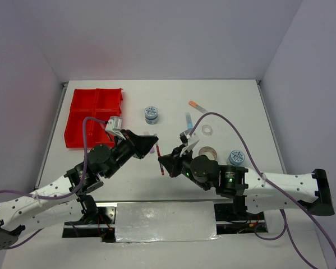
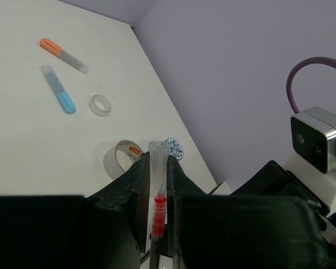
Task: Sort the stationery into containers
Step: Close the pen cap on the pen.
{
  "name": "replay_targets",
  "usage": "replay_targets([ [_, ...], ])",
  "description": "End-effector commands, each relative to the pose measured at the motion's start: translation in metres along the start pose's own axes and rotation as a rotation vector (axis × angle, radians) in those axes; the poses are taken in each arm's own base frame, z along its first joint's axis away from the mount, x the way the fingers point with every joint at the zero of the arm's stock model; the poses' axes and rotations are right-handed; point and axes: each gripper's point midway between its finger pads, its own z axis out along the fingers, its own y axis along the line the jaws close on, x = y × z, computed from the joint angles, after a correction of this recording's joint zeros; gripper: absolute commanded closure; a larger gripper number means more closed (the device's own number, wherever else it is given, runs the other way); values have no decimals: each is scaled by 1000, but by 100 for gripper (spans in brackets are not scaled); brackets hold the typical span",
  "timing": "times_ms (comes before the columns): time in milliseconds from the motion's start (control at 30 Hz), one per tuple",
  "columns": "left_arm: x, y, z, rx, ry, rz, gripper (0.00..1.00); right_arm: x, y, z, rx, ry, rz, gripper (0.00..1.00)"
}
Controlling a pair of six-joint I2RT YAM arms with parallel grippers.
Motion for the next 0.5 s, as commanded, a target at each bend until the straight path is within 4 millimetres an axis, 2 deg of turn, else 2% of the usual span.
replay_targets([
  [0, -5, -13, 0, 57, -22, -23, 100, -28, 9, 0, 5, -64, 14, 100],
  [467, -3, -11, -1, 53, -18, -33, 100, -42, 6, 0, 32, -107, 30, 100],
])
